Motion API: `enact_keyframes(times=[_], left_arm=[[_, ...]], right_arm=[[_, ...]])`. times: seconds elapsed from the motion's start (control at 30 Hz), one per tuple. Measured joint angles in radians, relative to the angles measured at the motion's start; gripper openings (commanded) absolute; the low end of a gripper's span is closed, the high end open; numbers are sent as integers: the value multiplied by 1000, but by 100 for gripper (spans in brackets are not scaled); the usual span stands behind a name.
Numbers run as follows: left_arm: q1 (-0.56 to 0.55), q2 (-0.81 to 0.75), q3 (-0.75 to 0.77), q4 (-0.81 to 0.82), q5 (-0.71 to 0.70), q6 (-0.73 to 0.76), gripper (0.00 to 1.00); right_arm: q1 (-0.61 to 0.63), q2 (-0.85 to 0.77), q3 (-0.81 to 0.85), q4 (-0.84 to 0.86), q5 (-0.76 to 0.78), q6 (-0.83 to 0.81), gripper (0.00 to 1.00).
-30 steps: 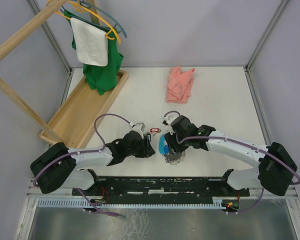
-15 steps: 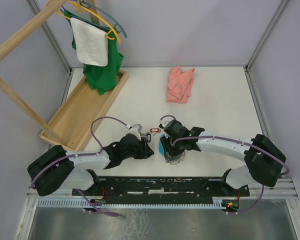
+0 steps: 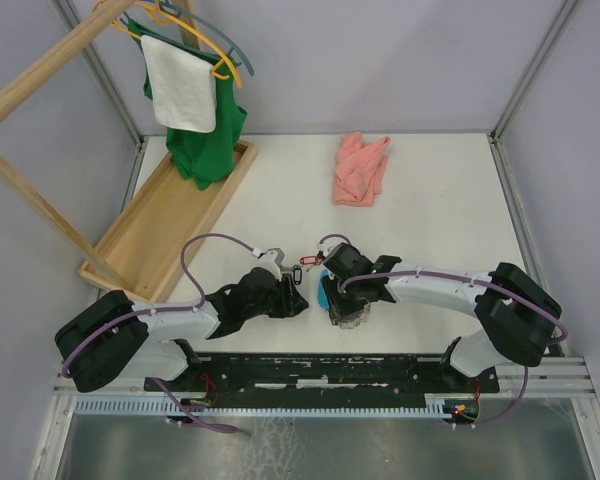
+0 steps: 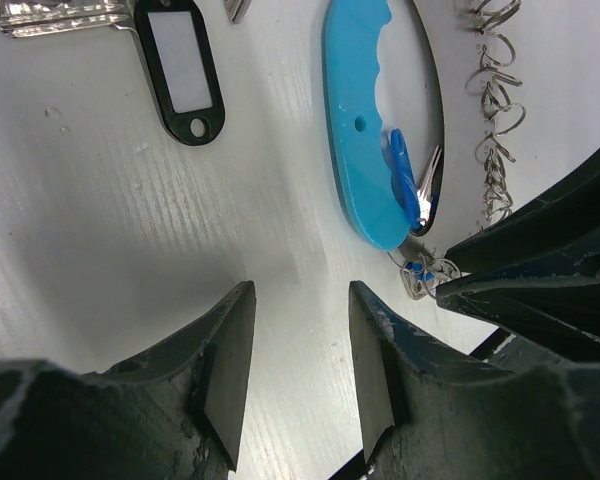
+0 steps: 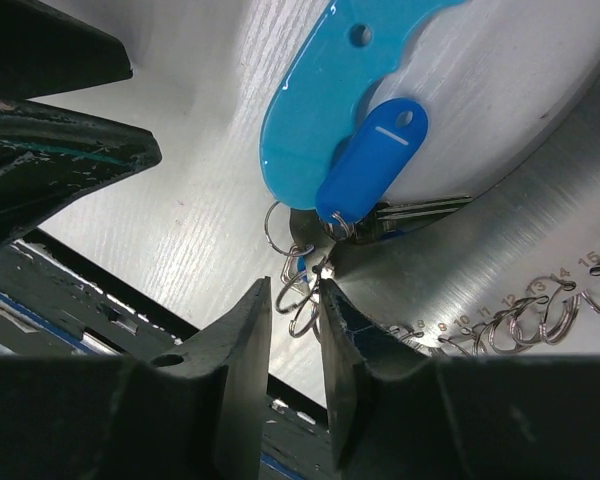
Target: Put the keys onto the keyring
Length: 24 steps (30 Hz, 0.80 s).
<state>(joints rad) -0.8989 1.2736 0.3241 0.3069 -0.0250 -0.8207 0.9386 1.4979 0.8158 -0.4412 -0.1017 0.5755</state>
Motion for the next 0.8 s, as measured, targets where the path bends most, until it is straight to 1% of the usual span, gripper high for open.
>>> enact_keyframes(times=[0.13, 0.33, 0.53, 0.67, 0.8], left_arm=[[0, -1, -6, 9, 0, 0, 50], [0, -21, -18, 20, 1, 0, 50], [0, -43, -26, 44, 2, 1, 50], [-8, -50, -26, 53, 8, 10, 50], [-80, -50, -26, 79, 2, 46, 48]], right_arm=[[2, 9, -3, 1, -10, 4, 30], [2, 0, -6, 39, -27, -1, 35], [2, -6, 5, 51, -32, -39, 39], [2, -63, 5, 13, -9, -93, 41], [2, -161, 5, -34, 52, -140, 45]])
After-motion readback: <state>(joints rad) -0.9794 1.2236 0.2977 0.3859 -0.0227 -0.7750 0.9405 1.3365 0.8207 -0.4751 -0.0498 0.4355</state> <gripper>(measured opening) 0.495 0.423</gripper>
